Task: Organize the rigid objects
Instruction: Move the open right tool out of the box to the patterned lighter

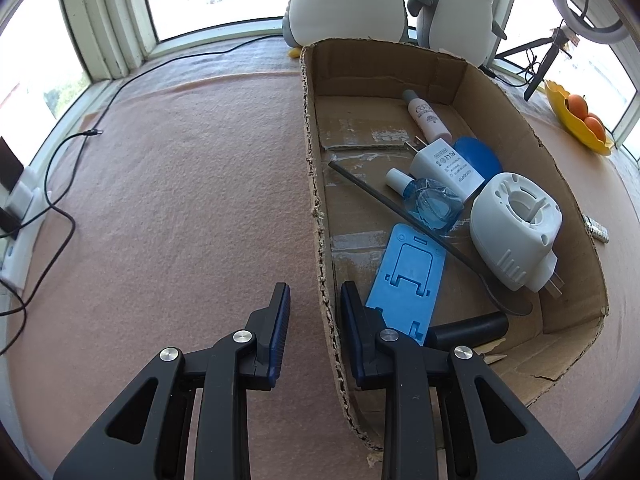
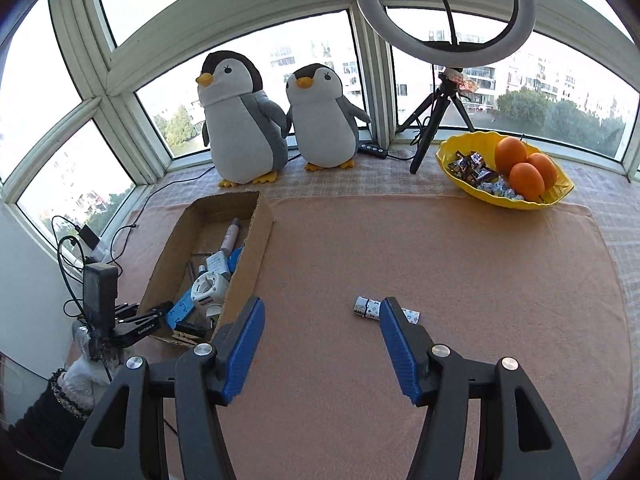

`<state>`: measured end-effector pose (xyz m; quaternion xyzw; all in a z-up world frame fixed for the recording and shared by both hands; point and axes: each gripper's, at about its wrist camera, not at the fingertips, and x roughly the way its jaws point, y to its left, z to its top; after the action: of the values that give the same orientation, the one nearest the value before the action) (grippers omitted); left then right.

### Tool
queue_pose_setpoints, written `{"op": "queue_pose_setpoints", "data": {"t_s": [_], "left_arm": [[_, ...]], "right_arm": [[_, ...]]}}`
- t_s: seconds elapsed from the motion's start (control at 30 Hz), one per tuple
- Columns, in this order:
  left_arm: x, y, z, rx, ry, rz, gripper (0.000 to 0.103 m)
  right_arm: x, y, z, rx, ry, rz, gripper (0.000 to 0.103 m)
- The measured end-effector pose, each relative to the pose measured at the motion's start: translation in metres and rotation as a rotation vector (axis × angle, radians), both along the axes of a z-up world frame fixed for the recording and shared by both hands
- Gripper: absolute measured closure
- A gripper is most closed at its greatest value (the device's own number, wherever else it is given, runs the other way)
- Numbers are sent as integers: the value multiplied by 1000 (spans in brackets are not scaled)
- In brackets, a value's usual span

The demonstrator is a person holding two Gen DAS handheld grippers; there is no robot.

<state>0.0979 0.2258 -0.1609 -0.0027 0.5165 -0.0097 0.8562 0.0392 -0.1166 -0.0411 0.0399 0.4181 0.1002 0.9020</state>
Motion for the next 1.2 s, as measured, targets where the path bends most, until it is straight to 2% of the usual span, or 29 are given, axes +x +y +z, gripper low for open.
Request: {"op": "queue_pose_setpoints", "data": {"t_s": [0.23,0.47,0.93,1.2], "left_arm": [[0,-2,0,9,1,-2,78],[-1,-3,0,11,0,10,78],[-2,-6,0,26,0,28,78],[-2,-7,0,36,3,40,78]], "right_arm": [[-10,-30,-25,-16,34,-45,48],[3,-32,-60,-83,84,20,48],[64,1,-119,-372,162,177,48],[90,11,-142,-472,195,234,48]]}}
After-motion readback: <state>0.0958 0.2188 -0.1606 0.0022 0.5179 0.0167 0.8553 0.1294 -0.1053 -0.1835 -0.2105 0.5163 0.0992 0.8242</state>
